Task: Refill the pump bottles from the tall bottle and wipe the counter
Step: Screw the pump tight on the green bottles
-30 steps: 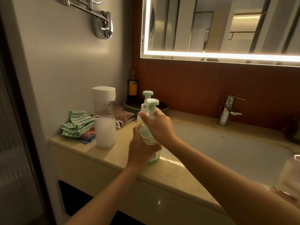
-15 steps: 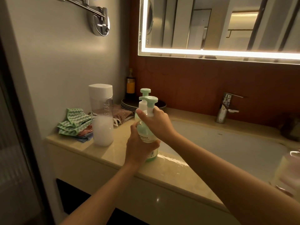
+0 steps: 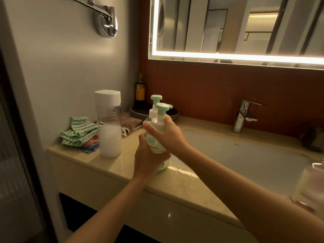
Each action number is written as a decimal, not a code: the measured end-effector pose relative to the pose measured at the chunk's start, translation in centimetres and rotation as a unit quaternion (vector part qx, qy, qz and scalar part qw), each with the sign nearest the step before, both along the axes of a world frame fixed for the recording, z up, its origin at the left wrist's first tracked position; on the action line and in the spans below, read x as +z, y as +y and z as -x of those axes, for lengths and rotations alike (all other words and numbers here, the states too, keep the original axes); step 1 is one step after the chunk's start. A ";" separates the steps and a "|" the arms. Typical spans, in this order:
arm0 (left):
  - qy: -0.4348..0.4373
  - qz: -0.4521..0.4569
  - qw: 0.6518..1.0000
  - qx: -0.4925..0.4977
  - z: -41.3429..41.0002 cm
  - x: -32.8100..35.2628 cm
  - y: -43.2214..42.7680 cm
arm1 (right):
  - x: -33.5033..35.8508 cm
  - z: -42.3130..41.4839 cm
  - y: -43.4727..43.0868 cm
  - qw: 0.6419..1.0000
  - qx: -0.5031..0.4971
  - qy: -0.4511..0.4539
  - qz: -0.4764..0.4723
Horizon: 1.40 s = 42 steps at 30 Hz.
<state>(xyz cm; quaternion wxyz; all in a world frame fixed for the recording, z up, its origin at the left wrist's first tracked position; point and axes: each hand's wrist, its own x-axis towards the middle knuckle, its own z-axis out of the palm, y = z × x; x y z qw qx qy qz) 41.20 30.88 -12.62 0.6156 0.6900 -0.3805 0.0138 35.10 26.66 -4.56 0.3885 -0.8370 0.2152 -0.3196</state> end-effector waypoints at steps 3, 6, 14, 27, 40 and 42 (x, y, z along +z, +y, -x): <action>-0.002 -0.002 1.000 0.009 0.1 0.0 0.0 | -0.5 1.3 0.1 0.999 -0.006 0.028 0.030; 0.011 -0.001 1.000 0.003 0.0 0.0 0.1 | 0.2 0.8 -0.4 0.998 -0.023 0.023 -0.053; -0.007 -0.011 1.000 0.020 -0.1 0.0 0.1 | -0.1 -1.2 0.0 0.999 -0.041 0.014 0.027; -0.011 0.001 1.000 0.026 -0.4 -0.3 0.1 | 0.6 -2.1 -0.1 0.998 -0.038 0.010 0.040; -0.015 -0.008 0.999 0.035 -0.5 -0.4 -0.2 | 0.6 -1.6 -0.5 0.996 -0.041 0.041 0.062; -0.026 -0.007 0.999 0.044 -0.5 -0.4 -0.2 | 0.3 -1.8 -0.3 0.996 -0.038 0.051 0.066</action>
